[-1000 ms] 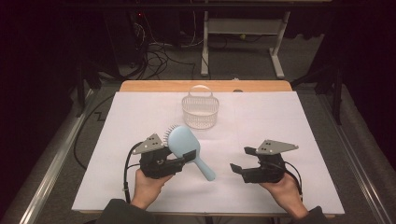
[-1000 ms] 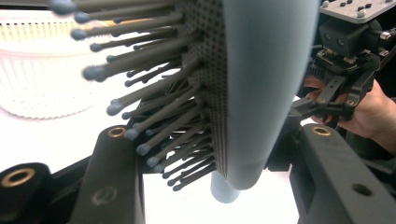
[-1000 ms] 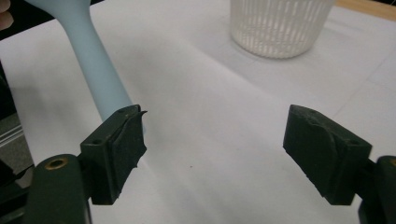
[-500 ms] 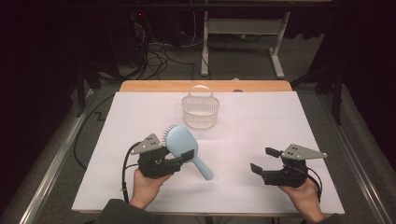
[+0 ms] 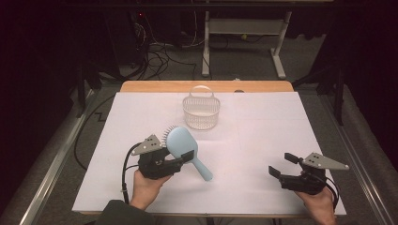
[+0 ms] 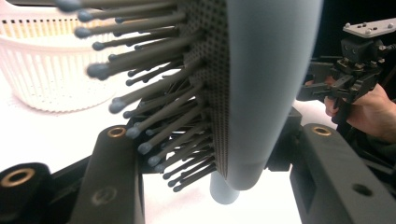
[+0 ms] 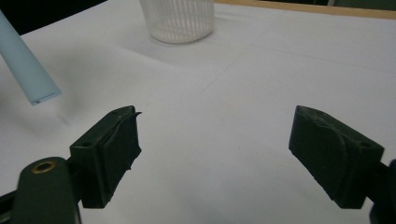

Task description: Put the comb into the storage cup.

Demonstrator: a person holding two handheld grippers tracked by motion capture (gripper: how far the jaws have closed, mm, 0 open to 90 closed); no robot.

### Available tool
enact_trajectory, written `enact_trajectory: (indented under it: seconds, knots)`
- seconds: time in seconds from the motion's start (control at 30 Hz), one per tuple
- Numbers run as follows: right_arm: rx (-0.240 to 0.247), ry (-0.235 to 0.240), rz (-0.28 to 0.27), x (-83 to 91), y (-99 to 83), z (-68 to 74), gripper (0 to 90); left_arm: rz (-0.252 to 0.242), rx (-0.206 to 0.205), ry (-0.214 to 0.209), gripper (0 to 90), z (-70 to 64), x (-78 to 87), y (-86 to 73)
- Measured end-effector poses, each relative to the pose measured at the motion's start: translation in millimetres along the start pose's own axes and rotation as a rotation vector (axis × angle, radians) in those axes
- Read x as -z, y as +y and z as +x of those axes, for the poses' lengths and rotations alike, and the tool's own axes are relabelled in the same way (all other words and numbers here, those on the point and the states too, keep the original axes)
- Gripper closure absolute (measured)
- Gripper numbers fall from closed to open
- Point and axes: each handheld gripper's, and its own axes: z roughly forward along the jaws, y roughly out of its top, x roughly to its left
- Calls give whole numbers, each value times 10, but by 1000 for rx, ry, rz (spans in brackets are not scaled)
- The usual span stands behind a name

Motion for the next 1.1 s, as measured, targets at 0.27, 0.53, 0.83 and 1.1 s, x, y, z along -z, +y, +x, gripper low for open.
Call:
enact_trajectory:
  seconds: [0.27,0.53,0.83,1.1]
  knots:
    - [-17,-30,-4,71,-135,-89,173,-4,8,30,507,67,51,-2]
    - [-26,-54,-13,65,-193,-163,175,8,6,56,506,119,87,20]
    - [-35,-54,-22,80,-206,-175,181,23,-19,101,505,138,177,102]
    - [-10,-59,-8,41,-188,-142,193,20,-11,133,505,219,213,133]
